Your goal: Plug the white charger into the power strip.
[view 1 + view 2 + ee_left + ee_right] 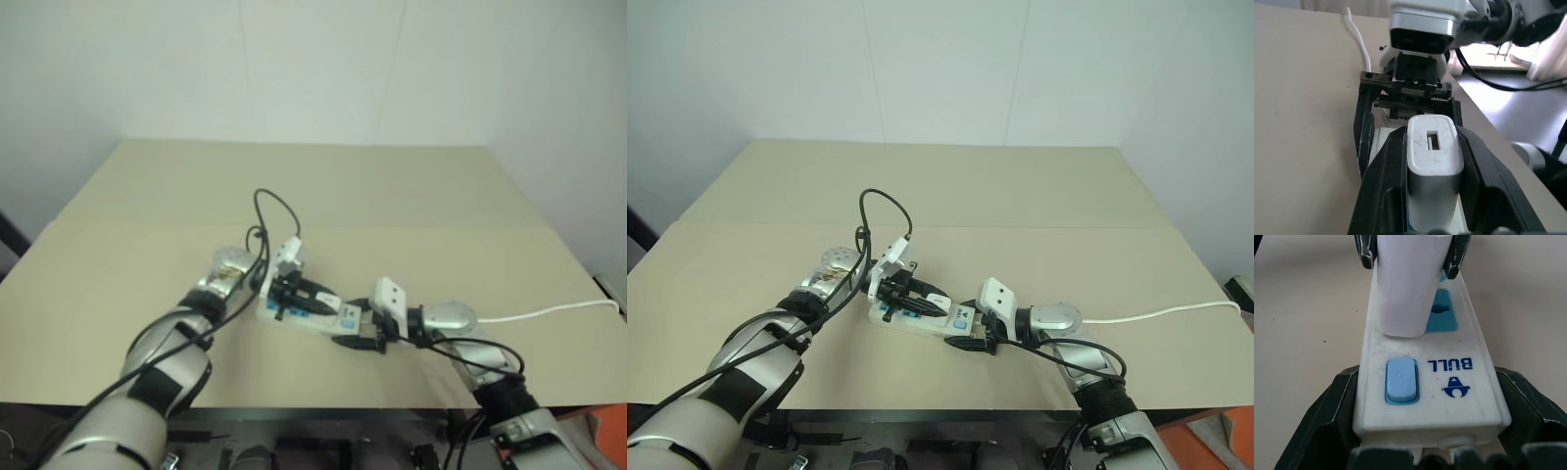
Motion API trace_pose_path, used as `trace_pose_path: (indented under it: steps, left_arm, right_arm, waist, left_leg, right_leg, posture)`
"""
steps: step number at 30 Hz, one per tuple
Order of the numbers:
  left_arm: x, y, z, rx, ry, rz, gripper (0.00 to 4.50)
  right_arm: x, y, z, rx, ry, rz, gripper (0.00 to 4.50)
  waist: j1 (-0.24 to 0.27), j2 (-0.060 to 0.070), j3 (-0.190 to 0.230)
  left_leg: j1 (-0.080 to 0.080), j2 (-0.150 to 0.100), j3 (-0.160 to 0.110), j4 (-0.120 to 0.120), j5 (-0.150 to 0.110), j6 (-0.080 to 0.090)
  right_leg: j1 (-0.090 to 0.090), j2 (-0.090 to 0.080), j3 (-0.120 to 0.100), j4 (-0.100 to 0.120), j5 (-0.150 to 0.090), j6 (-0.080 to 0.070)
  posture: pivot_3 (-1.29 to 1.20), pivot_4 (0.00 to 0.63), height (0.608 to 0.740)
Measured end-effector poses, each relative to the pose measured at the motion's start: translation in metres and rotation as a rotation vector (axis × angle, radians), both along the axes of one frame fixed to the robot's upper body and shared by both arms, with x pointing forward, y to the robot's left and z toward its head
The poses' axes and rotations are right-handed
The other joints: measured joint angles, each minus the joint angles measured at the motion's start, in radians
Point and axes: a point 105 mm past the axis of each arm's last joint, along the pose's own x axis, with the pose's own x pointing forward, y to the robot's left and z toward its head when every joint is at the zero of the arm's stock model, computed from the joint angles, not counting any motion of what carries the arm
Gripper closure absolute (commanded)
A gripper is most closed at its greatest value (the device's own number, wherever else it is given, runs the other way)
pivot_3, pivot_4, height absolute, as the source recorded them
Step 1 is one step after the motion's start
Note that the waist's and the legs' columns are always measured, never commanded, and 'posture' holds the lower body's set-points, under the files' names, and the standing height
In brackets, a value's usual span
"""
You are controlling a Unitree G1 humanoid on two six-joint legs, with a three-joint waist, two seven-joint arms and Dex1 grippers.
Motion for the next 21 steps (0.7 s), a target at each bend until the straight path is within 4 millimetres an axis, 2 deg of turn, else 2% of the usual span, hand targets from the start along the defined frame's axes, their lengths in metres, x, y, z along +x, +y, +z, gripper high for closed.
trace_pose_path:
  steps: [21]
  left_arm:
    - [0.0002,0.0035,-0.0096,0.026,-0.102,-0.003,3.48]
  right_arm:
    - [0.0017,-0.0014,-0.0068,-0.021,0.017,-0.016,1.09]
  waist:
    - [0.003,0.003,-0.020]
  left_leg:
    - [0.005,0.000,0.000,0.000,0.000,0.000]
  right_leg:
    - [0.004,0.000,0.000,0.000,-0.003,0.004]
  posture:
    - [0.00,0.150,0.740]
